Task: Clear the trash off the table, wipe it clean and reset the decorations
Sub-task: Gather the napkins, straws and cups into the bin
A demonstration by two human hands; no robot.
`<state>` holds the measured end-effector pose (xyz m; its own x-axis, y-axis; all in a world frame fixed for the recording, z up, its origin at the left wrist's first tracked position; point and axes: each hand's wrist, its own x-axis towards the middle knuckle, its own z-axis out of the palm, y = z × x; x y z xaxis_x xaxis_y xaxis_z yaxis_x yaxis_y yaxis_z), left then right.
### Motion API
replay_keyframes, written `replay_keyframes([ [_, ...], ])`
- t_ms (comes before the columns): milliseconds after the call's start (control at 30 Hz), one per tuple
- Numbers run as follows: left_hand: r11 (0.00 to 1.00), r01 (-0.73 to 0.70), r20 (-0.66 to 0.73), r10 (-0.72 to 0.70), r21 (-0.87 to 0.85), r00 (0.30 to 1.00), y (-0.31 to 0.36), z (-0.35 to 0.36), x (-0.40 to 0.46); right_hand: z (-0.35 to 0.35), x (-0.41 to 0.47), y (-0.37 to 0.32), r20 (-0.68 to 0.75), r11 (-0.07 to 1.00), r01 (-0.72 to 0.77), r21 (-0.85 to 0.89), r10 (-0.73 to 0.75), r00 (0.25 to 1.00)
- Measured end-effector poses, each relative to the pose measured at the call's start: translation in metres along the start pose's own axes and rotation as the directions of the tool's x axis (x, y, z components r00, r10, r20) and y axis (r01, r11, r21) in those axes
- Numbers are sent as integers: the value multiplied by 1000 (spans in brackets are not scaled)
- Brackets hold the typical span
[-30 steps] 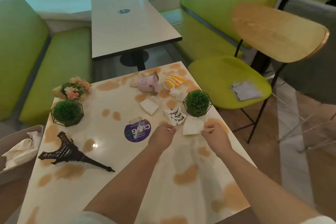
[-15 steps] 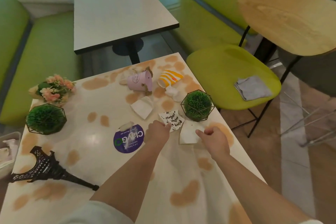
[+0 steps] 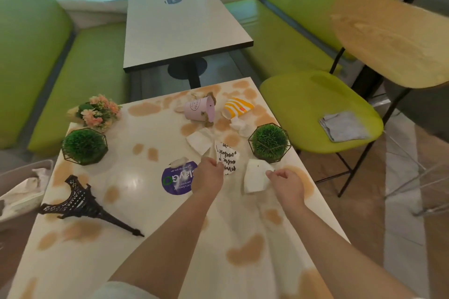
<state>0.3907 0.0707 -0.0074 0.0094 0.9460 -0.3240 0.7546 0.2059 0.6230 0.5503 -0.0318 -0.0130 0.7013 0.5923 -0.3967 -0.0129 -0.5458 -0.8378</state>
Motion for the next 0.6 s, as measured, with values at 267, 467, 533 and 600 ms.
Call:
replay_keyframes([
  [267, 983, 8, -120, -31, -183, 992, -24, -43, -57, -3, -44, -7, 68, 989, 60, 138, -70, 995],
  [467, 973, -8, -236, -49, -231, 971, -53, -88, -113, 3, -93, -24, 185, 972, 107, 207, -146, 972],
  [533, 964, -14, -280, -64, -266, 958, -67, -105, -131, 9, -111, -29, 228, 965, 122, 232, -176, 958],
  [600, 960, -8, -305, -81, -280, 949, -79, -120, -148, 16, -130, -34, 283, 957, 117, 267, -194, 939],
])
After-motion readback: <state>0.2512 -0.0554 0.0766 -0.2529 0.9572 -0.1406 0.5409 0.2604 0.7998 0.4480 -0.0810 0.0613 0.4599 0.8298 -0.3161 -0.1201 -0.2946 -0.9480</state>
